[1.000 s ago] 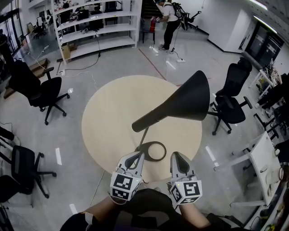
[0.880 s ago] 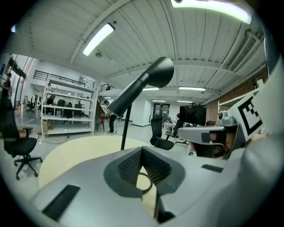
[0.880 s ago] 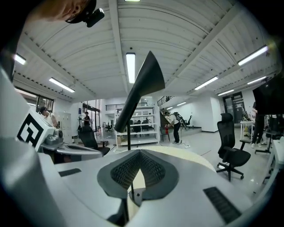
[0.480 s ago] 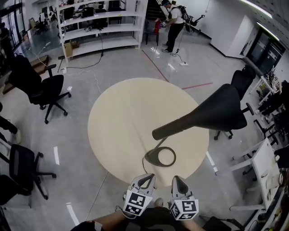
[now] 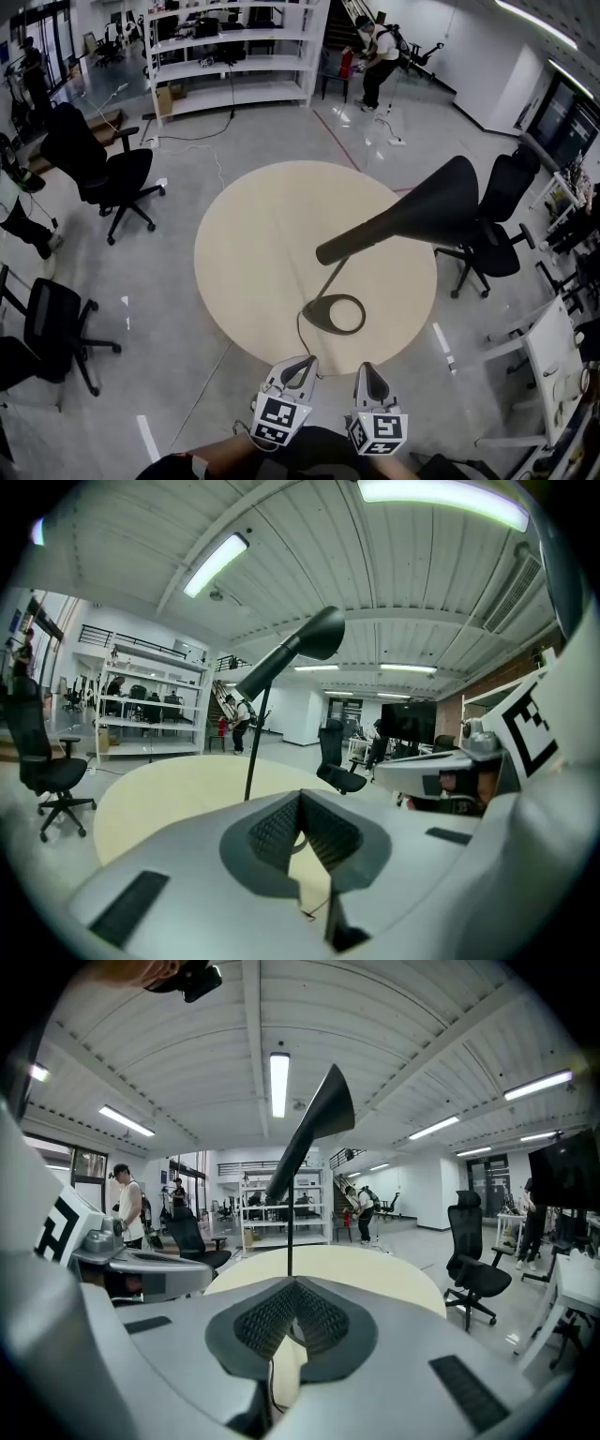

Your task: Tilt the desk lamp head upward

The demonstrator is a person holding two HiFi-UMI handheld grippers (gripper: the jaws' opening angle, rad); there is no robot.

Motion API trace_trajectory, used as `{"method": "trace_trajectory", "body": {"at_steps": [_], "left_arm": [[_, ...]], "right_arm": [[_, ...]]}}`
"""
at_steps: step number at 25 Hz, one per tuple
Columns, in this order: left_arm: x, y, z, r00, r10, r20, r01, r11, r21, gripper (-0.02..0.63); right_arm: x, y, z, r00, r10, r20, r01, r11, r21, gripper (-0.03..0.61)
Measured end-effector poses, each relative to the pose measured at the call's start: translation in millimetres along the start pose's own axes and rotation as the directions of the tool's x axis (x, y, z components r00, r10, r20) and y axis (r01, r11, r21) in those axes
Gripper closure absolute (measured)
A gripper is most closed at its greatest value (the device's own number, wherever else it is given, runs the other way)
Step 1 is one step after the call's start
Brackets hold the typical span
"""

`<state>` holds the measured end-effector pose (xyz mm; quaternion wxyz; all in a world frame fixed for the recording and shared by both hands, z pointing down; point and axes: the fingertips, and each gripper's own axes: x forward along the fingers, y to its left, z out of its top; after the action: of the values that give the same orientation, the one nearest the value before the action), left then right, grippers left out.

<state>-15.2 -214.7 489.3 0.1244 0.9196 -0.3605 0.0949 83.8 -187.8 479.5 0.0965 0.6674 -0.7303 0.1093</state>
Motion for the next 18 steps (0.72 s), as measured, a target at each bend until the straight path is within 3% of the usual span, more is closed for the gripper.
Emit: {"method": "trace_trajectory", "body": {"at_steps": [9, 18], "left_arm": [[-57.8, -125.3, -31.5, 0.992, 0.129, 0.006, -0.129, 0.992, 0.01, 0.569], [-132.4, -209.7, -58.9, 0.969, 0.246, 0.014, -0.247, 0.969, 0.032, 0.569]], "right_arm": [[-132.8, -34.3, -36.2, 0.997, 0.074, 0.037, -0.074, 0.997, -0.015, 0.563], [-229.5, -37.9, -60.8, 0.987, 0.147, 0.063, -0.146, 0.989, -0.017, 0.563]]}}
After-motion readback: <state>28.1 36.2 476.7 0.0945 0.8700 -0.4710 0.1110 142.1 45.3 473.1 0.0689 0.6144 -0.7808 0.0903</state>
